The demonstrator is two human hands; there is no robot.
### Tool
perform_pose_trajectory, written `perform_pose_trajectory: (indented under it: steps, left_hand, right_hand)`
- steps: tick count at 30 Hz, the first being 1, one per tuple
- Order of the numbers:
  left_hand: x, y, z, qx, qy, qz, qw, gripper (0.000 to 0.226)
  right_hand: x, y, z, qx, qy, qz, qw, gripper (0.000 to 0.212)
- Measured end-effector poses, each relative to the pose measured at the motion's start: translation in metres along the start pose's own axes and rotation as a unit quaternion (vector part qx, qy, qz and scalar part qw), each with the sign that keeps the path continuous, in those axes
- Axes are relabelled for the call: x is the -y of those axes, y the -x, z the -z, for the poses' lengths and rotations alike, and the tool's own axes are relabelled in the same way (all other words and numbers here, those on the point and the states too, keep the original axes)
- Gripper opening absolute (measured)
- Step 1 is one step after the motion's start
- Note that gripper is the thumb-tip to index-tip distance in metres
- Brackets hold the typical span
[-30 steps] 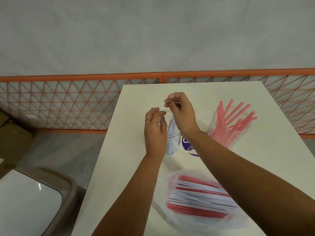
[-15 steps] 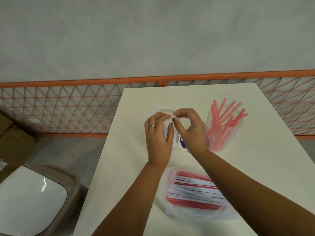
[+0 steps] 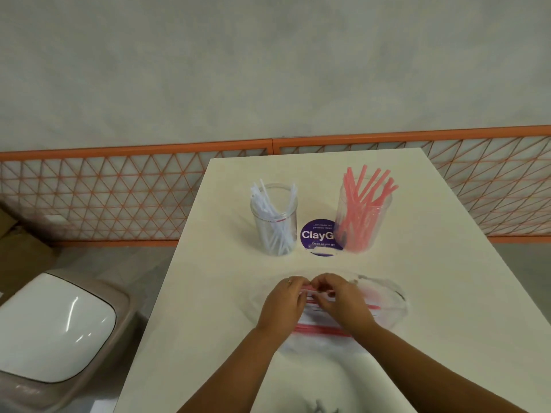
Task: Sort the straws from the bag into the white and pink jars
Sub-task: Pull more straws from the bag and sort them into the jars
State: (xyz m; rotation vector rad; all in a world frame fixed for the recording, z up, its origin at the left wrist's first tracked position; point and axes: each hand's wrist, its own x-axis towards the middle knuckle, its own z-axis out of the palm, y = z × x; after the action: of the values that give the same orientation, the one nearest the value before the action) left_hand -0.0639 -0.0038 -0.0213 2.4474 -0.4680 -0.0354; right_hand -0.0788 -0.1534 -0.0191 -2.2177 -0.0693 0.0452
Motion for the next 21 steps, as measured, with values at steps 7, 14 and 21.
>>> perform_pose_trajectory:
  steps: [7, 14, 21]
  left_hand:
    - [0.023, 0.014, -0.017, 0.131, -0.046, 0.053, 0.989, 0.084]
    - [0.029, 0.021, -0.016, 0.135, 0.054, 0.089, 0.985, 0.095]
    - [0.031, 0.019, -0.009, 0.119, 0.133, 0.138, 0.974, 0.096]
  right_hand:
    - [-0.031, 0.010, -0.004, 0.111, 0.237, -0.054, 0.964, 0.075]
    - [-0.043, 0.009, 0.002, 0.152, 0.258, -0.034, 0.954, 0.053]
    - [-0.038, 0.001, 0.016, 0.174, 0.233, -0.007, 0.957, 0.044]
